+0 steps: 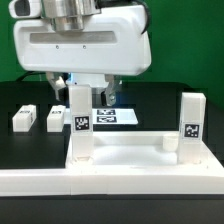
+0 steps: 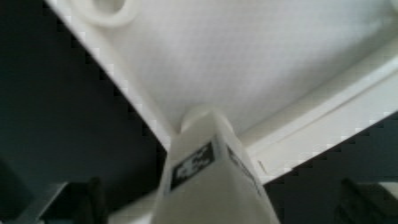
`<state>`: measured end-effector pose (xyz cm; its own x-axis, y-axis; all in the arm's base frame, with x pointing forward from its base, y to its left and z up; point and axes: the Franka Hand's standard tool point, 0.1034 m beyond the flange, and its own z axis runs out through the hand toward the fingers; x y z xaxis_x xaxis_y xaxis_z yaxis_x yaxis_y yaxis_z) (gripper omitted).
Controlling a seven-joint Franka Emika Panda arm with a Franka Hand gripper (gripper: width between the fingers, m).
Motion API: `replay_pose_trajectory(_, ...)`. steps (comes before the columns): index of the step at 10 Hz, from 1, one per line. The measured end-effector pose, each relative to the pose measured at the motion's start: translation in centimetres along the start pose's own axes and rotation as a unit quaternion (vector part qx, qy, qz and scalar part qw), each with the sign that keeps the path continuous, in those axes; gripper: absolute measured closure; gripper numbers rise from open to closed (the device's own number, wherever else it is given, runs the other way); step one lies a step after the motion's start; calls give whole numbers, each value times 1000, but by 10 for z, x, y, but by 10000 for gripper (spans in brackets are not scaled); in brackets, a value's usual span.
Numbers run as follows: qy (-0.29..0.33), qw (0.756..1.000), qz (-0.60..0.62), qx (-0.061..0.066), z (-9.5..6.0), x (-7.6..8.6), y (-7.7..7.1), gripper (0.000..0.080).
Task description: Assemble desk
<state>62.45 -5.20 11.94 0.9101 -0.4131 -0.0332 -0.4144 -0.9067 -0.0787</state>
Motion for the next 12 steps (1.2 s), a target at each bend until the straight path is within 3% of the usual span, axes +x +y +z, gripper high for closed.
replay_pose_trajectory(3,24,985,-171,-4,-5,8,1,151)
replay_pose_trajectory(5,24,988,-153,-3,-5,7,0,412)
replay_pose_trajectory(6,24,988,-153,-3,-5,7,1,412)
replay_pose_trajectory(7,24,990,-141,-2,-4,7,0,511)
replay_pose_trajectory(10,24,999,-32,1,-4,7,1,511)
replay_pose_trajectory(12,23,993,117,12,-4,9,2,511)
